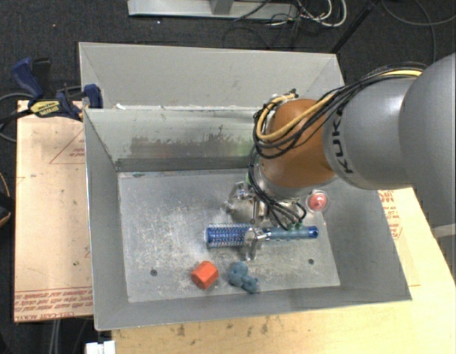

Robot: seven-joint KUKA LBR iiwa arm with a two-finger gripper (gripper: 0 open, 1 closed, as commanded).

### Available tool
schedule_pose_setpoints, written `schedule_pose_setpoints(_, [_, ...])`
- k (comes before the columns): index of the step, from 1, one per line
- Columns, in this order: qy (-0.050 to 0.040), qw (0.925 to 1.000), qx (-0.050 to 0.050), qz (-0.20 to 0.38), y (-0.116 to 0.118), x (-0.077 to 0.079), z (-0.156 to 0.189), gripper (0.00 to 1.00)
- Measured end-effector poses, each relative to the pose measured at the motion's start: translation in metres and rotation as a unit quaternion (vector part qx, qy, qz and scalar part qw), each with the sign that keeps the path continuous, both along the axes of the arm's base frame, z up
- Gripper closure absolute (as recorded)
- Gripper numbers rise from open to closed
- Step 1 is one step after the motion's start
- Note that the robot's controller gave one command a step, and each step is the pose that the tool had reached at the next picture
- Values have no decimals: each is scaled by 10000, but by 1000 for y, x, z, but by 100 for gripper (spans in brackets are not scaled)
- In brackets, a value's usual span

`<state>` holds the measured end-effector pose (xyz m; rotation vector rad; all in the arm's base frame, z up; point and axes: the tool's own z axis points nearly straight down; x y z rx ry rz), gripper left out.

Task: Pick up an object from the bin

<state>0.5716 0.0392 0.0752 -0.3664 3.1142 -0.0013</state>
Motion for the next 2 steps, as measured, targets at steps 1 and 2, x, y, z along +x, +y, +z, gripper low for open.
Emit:
schedule_pose_setpoints(1, [-52,10000,14,-4,1,3,4,100])
schedule_pose_setpoints(2, [-20,9996,14,-270,11,5,139,100])
